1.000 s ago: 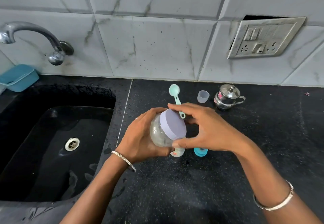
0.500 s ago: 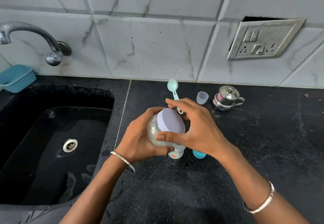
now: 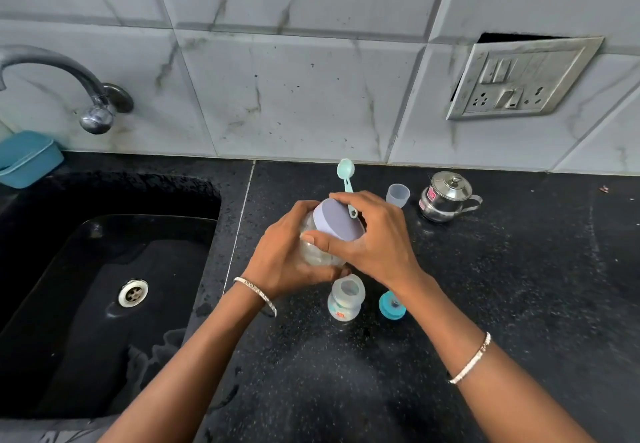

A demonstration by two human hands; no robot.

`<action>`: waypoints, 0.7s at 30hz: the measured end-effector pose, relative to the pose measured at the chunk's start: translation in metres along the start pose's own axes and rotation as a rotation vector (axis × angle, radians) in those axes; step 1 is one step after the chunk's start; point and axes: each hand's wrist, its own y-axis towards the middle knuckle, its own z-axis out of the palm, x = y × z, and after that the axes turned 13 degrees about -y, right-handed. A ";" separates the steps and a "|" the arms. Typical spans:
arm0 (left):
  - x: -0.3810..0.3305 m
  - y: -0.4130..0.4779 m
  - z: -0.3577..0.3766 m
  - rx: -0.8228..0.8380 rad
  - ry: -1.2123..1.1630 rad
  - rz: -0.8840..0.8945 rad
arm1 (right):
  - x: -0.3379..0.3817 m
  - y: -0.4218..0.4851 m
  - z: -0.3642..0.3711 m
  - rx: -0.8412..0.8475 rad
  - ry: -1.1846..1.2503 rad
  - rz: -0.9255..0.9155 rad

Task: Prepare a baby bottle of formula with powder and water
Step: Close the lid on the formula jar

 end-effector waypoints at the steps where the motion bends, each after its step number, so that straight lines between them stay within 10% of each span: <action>1: 0.003 0.007 0.001 0.000 -0.001 0.000 | -0.004 0.006 -0.001 0.041 0.014 0.024; 21: 0.091 0.120 0.036 -0.290 -0.194 -0.223 | -0.047 0.064 0.025 0.180 1.176 0.852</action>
